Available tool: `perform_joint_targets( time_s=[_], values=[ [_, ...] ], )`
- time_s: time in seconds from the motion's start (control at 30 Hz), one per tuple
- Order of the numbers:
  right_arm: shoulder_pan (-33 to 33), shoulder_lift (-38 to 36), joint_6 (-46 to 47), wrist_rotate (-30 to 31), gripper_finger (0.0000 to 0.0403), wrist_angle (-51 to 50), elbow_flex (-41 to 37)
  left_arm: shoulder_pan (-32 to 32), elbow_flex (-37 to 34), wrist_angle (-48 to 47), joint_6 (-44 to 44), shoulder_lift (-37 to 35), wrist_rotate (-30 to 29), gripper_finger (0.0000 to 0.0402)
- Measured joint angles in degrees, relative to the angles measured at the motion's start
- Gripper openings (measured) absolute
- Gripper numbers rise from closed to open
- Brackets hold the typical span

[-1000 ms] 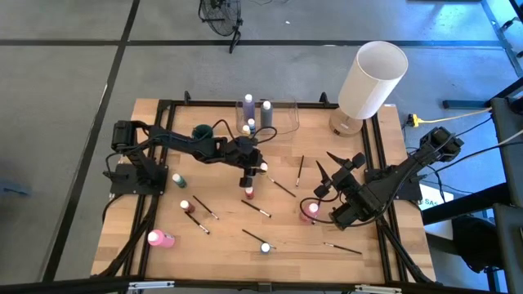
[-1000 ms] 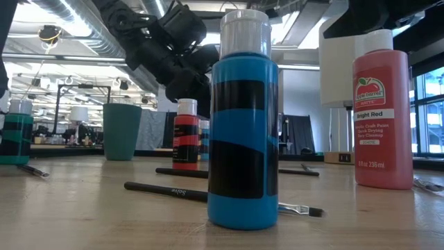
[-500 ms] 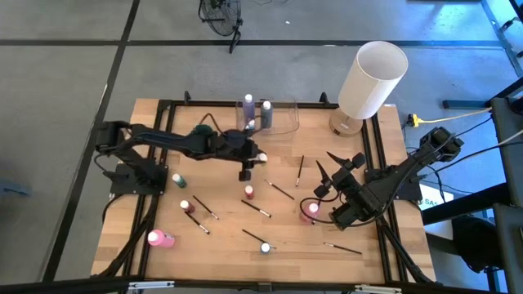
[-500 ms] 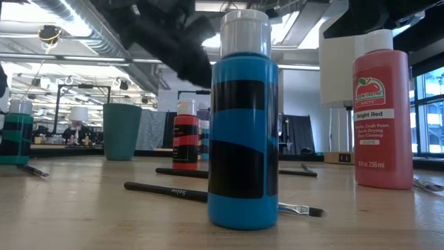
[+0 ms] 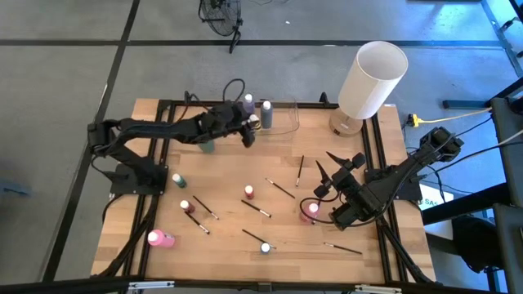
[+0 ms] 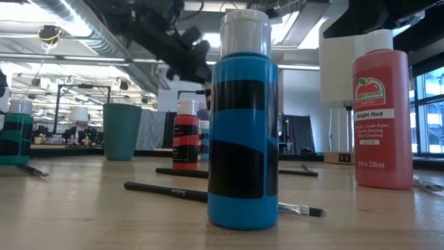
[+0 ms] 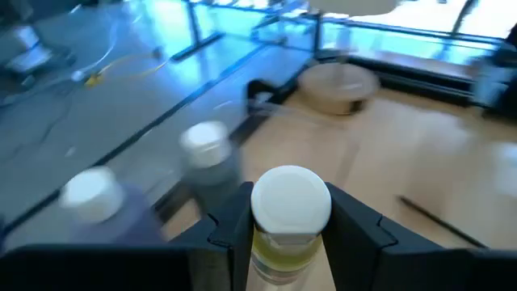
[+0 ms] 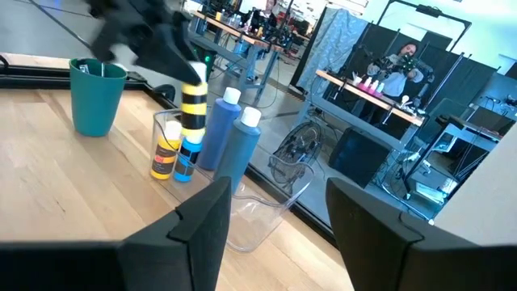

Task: Pick & Place Paint Supplies
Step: Put the yellow paint bottle into the transparent bin

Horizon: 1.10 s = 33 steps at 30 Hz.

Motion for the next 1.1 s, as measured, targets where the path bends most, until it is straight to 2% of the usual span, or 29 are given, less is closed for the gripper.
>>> perform_joint_targets(
  time_s=[0.3,1.1],
  values=[
    [0.0,-0.01,0.0,0.0,0.0206,0.0,0.0,0.95,0.0,5.49,-0.42,5.32,2.93,0.0114],
    [0.01,0.0,0.0,0.01,0.0206,0.02,0.0,1.12,0.0,2.87,1.15,5.74,3.34,0.0114]
  ],
)
